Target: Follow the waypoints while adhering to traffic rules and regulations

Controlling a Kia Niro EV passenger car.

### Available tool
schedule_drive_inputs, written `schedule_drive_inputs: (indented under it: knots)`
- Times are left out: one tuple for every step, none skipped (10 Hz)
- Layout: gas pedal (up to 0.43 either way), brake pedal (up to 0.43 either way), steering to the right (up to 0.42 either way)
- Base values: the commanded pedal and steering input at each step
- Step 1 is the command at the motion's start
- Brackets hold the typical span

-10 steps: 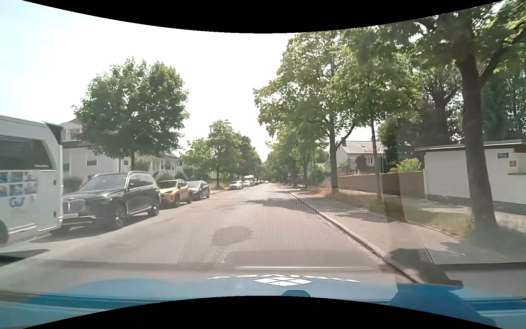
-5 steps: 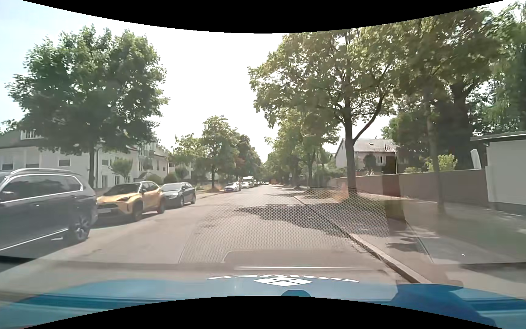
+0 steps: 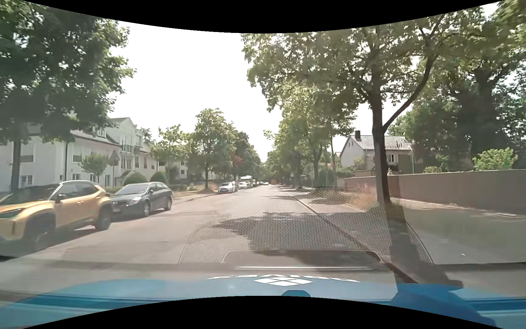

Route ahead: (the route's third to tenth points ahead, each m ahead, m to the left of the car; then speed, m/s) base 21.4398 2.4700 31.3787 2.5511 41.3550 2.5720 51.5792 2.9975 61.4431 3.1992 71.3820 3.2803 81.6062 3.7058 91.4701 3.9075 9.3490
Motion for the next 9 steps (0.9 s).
schedule_drive_inputs:
  knots:
    - [0.169,0.000,-0.006]
    - [0.169,0.000,-0.006]
    - [0.169,0.000,-0.005]
    - [0.169,0.000,-0.007]
    - [0.169,0.000,-0.006]
    - [0.169,0.000,-0.004]
    - [0.169,0.000,-0.006]
    - [0.169,0.000,-0.007]
    - [0.169,0.000,-0.006]
